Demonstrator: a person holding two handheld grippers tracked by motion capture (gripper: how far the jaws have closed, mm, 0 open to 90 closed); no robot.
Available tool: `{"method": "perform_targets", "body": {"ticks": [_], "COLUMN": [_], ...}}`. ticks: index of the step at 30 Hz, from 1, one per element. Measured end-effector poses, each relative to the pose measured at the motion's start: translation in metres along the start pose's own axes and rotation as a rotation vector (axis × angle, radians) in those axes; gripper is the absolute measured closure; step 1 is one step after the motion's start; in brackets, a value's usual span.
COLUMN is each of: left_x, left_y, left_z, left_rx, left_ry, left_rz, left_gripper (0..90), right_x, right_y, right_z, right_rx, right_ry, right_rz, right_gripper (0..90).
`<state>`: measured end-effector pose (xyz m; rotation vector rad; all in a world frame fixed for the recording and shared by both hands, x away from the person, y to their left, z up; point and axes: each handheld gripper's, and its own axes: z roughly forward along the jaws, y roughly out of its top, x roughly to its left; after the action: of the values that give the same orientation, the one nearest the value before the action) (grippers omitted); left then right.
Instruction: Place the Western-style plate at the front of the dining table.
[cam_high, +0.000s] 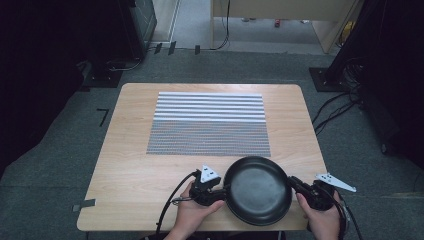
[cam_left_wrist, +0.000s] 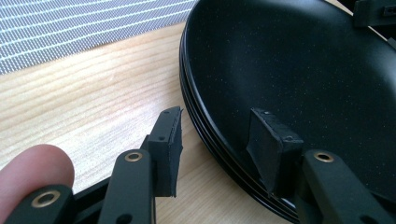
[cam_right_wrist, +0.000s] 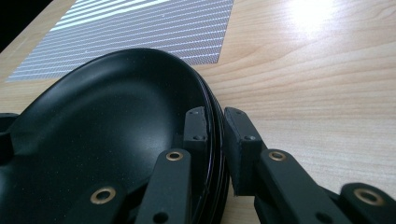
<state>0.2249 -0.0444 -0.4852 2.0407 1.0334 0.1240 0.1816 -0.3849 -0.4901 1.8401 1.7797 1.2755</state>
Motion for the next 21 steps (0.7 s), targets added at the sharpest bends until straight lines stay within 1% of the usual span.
{"method": "perform_targets", "body": {"ticks": [5, 8, 12, 14, 16, 19, 21], "left_x": [0.0009, 0.0009, 0.0001, 0.0005, 0.0016, 0.0017, 0.0016], "left_y": [-0.0006, -0.0013, -0.0019, -0.0020, -0.0019, -0.0023, -0.0023], "left_z": [0.0012, 0.0026, 0.0042, 0.0043, 0.0043, 0.0046, 0.0048], "left_rx": [0.004, 0.008, 0.015, 0.016, 0.022, 0.026, 0.029], "left_ry": [-0.021, -0.037, -0.055, -0.056, -0.063, -0.068, -0.069], "left_rz": [-0.007, -0.013, -0.012, -0.015, -0.025, -0.034, -0.039], "left_gripper": [55.3, 55.6, 56.4, 56.2, 56.1, 55.2, 55.0], "right_x": [-0.0011, -0.0020, -0.0025, -0.0031, -0.0049, -0.0080, -0.0079], "right_y": [-0.0002, -0.0001, -0.0003, -0.0003, -0.0008, -0.0025, -0.0029], "right_z": [0.0005, 0.0009, 0.0009, 0.0009, 0.0013, 0.0027, 0.0031], "right_rx": [0.003, 0.013, 0.010, 0.011, 0.007, -0.005, -0.010], "right_ry": [0.012, 0.028, 0.030, 0.034, 0.048, 0.075, 0.075], "right_rz": [0.027, 0.056, 0.067, 0.075, 0.097, 0.151, 0.160], "right_gripper": [81.4, 84.3, 85.1, 85.3, 85.7, 86.2, 86.3]}}
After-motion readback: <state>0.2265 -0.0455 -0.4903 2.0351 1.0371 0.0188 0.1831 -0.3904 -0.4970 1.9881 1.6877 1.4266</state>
